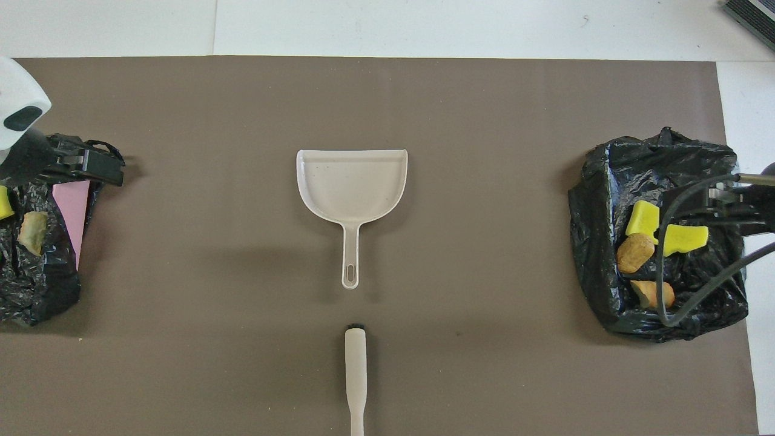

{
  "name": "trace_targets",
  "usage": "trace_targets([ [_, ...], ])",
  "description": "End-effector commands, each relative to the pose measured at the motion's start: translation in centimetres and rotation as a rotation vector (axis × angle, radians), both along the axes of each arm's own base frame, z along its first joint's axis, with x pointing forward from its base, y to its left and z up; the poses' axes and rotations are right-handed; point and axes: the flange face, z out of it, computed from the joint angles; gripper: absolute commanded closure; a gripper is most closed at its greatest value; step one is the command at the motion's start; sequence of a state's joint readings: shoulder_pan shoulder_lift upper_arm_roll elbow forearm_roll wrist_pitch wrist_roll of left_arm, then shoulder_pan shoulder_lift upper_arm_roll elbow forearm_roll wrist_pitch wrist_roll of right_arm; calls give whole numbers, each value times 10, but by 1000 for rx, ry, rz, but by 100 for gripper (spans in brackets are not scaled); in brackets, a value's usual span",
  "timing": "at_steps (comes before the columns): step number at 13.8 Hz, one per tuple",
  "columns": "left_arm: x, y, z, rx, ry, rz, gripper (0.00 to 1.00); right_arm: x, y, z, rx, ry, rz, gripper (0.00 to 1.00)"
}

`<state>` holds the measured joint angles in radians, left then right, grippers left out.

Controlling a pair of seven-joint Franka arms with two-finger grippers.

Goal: Sweep and dump trash in bin

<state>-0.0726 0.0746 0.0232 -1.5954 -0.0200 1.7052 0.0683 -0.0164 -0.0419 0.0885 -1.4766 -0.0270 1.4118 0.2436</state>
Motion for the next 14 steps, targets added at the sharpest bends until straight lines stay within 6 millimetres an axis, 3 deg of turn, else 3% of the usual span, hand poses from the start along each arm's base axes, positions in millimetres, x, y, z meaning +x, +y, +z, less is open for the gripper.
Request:
trace_targets([
  [1,-17,1,22,20,9,-15,0,-1,-3,3,0,4,17,0],
  [5,-28,5,34,20,30,-4,0,-1,-15,2,7,9,-2,0],
  [11,-37,6,40,21,57,-11,0,-6,-14,0,14,13,30,0],
  [14,-41,5,53,34,70,-16,0,-5,-15,-2,15,6,61,0],
])
